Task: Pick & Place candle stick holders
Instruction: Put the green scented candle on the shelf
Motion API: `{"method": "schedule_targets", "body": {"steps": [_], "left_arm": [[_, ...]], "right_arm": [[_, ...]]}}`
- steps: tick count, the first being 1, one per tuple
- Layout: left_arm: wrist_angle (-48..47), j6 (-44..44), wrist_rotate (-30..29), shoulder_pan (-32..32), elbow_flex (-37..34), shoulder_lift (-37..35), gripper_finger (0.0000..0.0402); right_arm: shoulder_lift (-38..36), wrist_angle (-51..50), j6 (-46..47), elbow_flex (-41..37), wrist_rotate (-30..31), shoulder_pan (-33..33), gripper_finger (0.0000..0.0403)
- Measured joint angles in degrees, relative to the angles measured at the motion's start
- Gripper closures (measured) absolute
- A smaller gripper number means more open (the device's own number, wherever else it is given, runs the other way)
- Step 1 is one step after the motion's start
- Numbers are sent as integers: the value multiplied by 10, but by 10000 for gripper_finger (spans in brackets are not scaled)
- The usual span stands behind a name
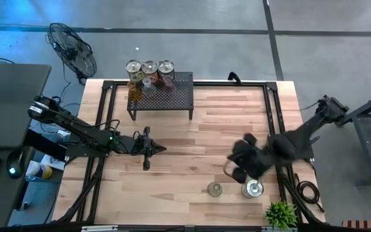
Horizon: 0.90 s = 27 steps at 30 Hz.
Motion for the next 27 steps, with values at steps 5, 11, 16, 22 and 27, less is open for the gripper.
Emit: {"method": "schedule_targets", "body": {"steps": [5, 11, 16, 22, 27], "left_arm": [[0, -1, 0, 0, 0, 0, 399], [-12, -5, 0, 0, 0, 0, 399], [-20, 0, 14, 0, 0, 0, 399], [-29, 12, 21, 0, 0, 0, 399], [-31, 12, 24, 0, 0, 0, 399]], "right_arm": [[33, -103, 247, 18, 3, 108, 403], [107, -172, 449, 59, -75, 172, 403], [157, -200, 538, 92, -123, 184, 376], [207, -196, 570, 97, -194, 171, 299], [229, -187, 573, 97, -210, 164, 271]]}}
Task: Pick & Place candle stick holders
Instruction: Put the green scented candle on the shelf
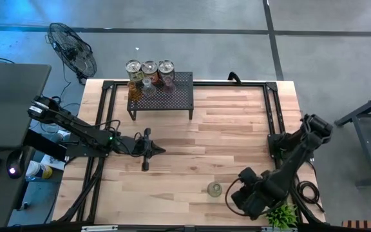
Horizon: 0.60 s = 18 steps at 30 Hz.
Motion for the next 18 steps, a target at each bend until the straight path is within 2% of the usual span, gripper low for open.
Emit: {"method": "schedule_targets", "body": {"steps": [4, 13, 18], "left_arm": [[0, -6, 3, 0, 0, 0, 399], [0, -17, 4, 0, 0, 0, 399], [0, -17, 4, 0, 0, 0, 399]], "right_arm": [[15, -1, -6, 0, -12, -3, 286], [44, -2, -61, 2, -46, -19, 364], [35, -19, -122, 0, -10, -42, 398]]}}
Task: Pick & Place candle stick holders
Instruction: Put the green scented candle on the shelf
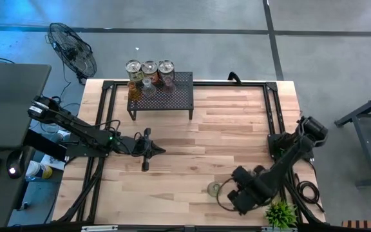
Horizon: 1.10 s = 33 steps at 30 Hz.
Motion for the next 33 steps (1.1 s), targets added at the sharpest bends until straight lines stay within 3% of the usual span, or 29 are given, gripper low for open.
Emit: {"method": "schedule_targets", "body": {"steps": [5, 11, 20, 27, 33], "left_arm": [[0, 0, 0, 0, 0, 0, 399], [0, 0, 0, 0, 0, 0, 399], [0, 1, -6, 0, 0, 0, 399], [0, 12, -21, 0, 0, 0, 399], [0, 15, -38, 0, 0, 0, 399]], "right_arm": [[-24, -50, -116, 0, 29, -59, 398], [-40, -48, -362, 0, 96, -185, 399], [-35, 92, -777, -1, 112, -370, 401], [-35, 137, -897, -23, 95, -436, 394], [-35, 164, -925, -42, 101, -449, 376]]}}
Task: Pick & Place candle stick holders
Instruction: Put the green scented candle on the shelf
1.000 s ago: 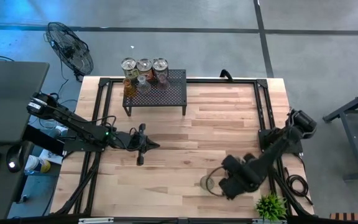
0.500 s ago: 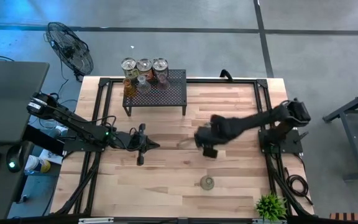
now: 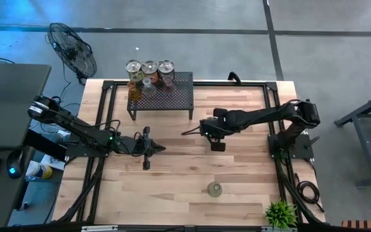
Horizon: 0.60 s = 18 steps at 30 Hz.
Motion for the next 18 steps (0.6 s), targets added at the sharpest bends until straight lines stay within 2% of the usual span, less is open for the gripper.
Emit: {"method": "schedule_targets", "body": {"steps": [7, 10, 14, 18], "left_arm": [[0, -18, 0, 0, 0, 0, 399], [-5, -29, 0, 0, 0, 0, 399], [-4, -30, -1, 0, 0, 0, 399], [-4, -30, 0, 0, 0, 0, 399]], "right_arm": [[-10, -20, -2, 0, 15, 14, 291], [-10, -26, -17, 0, 15, 18, 268], [-10, -7, -36, 0, 20, 13, 268], [-8, 5, -36, -1, -1, 3, 293]]}}
